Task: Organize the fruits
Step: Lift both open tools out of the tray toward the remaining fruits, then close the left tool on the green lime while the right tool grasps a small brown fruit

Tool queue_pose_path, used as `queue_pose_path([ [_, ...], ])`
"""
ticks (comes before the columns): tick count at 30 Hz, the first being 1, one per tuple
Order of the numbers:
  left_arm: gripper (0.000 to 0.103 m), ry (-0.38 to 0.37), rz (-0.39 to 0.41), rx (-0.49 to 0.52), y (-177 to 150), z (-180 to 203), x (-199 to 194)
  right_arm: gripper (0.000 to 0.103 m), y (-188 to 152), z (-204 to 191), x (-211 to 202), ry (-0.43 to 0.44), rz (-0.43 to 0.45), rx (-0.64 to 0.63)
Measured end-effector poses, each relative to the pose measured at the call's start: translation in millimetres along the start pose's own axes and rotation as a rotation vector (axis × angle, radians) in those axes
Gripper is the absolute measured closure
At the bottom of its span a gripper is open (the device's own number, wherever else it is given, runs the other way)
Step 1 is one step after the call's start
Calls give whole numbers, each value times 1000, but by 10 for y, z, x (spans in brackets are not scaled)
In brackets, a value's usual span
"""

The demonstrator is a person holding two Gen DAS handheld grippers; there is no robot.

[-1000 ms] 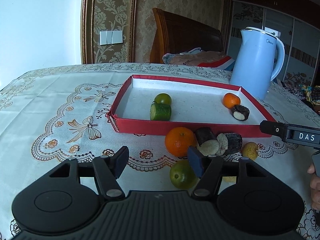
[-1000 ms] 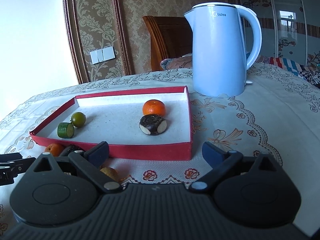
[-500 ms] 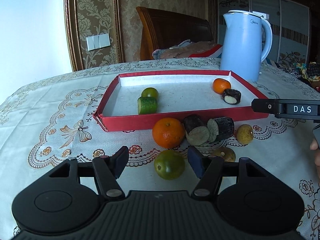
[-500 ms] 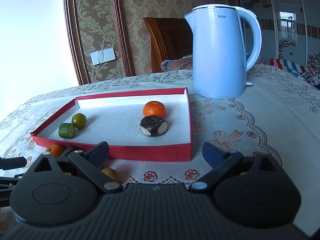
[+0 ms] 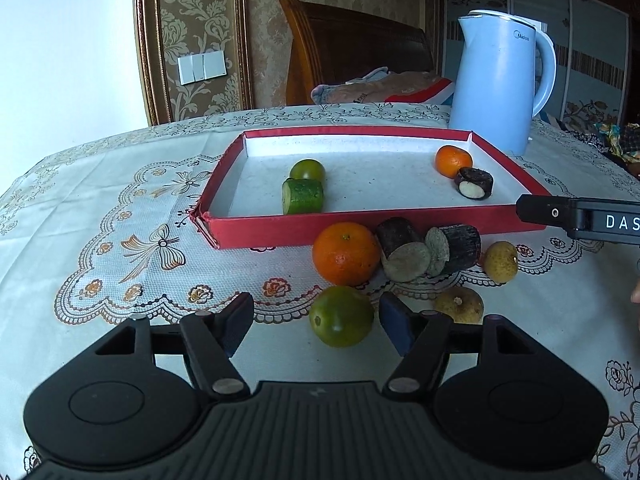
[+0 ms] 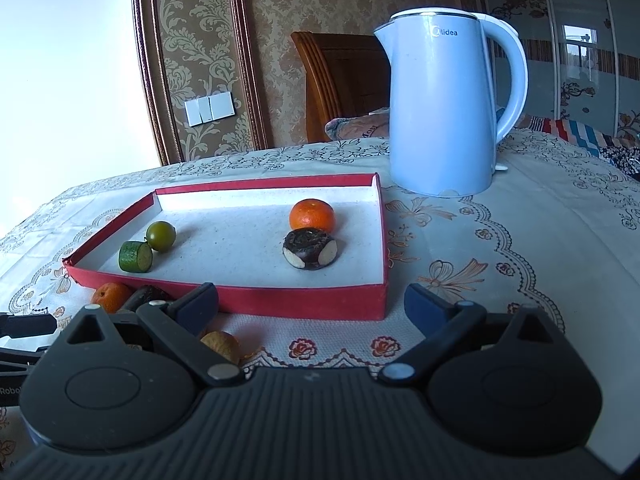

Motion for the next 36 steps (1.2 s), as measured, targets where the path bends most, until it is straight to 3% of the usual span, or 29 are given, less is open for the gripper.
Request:
queue_pose_path([
  [9, 34, 3, -14, -11, 7, -20, 20, 10, -104, -119, -74, 96, -78, -66],
  [14, 34, 2, -17, -17, 12, -30, 29, 20, -154, -301, 3, 103, -124, -149],
  [20, 34, 3, -16, -18, 14, -34, 27, 30, -134, -332, 121, 113, -164, -131],
  [28, 34, 1, -18, -21, 12, -35, 26, 31, -148, -340, 147, 113, -179, -146],
  [36, 34, 18, -7, -29, 16, -34, 23, 40, -146, -374, 171, 100, -182, -161],
])
Point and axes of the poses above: each gripper's, at about its wrist camera, not at the fingertips, and x roughly the way its jaws point, z to its right, y to its top, the point moved 1 cm from there along x, roughly the way its jaws point, and after that the axes turned 5 degrees about z, right-handed, at the moved point
